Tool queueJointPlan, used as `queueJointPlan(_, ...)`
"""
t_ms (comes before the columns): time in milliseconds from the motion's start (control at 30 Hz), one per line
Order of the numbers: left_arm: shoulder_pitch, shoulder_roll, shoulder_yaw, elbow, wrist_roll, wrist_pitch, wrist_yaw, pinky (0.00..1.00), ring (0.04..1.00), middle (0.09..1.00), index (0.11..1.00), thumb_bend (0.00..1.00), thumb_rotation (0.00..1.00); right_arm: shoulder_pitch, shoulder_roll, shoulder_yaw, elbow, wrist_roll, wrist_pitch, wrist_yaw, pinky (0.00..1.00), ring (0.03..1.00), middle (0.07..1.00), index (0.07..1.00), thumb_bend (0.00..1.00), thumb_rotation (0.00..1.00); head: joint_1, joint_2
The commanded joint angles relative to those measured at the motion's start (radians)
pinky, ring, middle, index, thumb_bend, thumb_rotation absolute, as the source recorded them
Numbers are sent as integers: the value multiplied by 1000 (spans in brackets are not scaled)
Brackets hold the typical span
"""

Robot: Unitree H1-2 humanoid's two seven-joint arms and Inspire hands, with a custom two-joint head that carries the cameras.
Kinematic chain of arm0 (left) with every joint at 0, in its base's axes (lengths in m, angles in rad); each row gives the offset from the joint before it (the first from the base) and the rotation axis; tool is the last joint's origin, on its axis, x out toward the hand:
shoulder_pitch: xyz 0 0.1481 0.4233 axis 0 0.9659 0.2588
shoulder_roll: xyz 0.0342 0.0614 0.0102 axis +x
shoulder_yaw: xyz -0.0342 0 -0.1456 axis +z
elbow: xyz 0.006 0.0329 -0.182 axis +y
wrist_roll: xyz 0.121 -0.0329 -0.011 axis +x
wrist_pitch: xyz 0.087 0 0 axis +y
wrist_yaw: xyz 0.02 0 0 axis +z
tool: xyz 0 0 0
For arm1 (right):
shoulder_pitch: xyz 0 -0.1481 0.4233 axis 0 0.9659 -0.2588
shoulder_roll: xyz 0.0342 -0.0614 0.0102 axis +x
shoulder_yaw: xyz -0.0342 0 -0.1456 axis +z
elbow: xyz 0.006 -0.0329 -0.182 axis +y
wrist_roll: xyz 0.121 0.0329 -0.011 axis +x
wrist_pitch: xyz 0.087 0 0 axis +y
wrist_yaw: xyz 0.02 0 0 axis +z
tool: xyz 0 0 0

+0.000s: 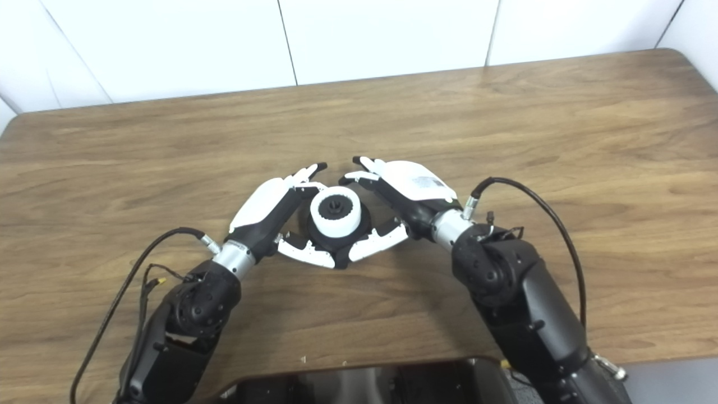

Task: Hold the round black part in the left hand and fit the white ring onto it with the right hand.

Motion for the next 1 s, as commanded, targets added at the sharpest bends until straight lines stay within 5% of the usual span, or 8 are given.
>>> queueJointPlan(0,-30,2,8,-40,-3,-20,19,1000,1000,1000,597,961,324,-45,-29,-17,-37,26,-4,19,910,1000,1000,922,1000,510,0,1)
queueJointPlan(967,-37,4,12,-24,2,-28,31,1000,1000,1000,597,969,307,-96,-133,-165,-8,64,44,-14,926,1000,1000,955,1000,405,3,9)
